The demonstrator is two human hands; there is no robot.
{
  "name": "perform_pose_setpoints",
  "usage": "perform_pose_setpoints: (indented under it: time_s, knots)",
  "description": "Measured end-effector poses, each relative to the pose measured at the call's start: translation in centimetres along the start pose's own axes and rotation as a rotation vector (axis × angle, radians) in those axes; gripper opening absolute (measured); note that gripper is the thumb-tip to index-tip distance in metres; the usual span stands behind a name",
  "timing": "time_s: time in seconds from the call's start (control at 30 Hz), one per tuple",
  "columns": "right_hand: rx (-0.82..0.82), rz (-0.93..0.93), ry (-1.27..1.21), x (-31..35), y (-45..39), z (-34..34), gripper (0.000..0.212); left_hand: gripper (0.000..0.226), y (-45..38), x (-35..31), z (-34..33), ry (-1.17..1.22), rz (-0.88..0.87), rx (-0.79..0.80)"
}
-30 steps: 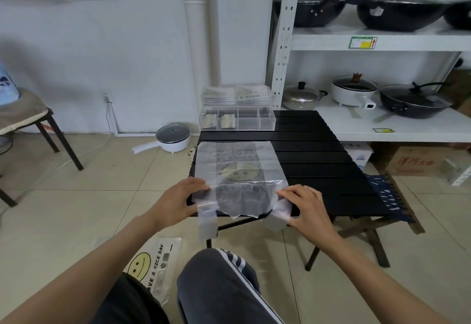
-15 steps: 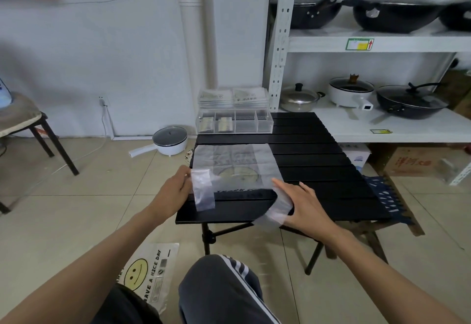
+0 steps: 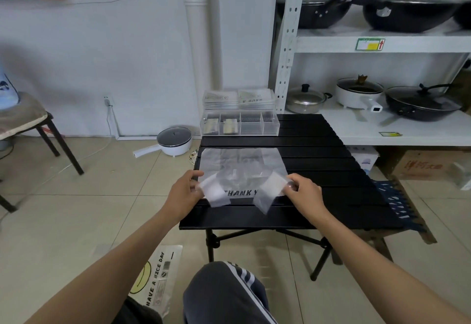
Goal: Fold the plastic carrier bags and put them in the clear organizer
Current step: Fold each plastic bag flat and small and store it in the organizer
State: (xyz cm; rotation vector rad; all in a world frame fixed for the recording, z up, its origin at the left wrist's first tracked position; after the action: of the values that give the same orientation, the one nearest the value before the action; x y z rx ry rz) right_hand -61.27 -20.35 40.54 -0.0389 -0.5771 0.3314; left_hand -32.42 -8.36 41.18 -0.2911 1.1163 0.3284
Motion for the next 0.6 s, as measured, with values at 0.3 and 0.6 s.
perform_pose_setpoints:
  time_s: [0.3,0.6]
  knots:
    - [-0.14,-0.059,0.108,1.0,0.2,-0.8,0.032,0.031,0.4,-0.3,-1.5,-0.284,-0.137,-0.239]
    - [-0.211,0.237,0.538,0.6,-0.6,-0.6,0.007,0.013,-1.3,0.5,-2.4,-0.81,-0.405,-0.104]
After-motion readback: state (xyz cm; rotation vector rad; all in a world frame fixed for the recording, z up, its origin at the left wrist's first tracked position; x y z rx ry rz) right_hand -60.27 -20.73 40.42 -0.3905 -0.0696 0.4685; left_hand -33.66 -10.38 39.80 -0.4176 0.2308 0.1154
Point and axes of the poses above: each hand's wrist, its own y-axis away from the middle knuckle, its own z-axis out of the back of the hand, x = y × z, the point moved 1 cm from there along -y, towards the middle knuckle, and after that the axes turned 11 degrees about y, right-handed, at the moved point
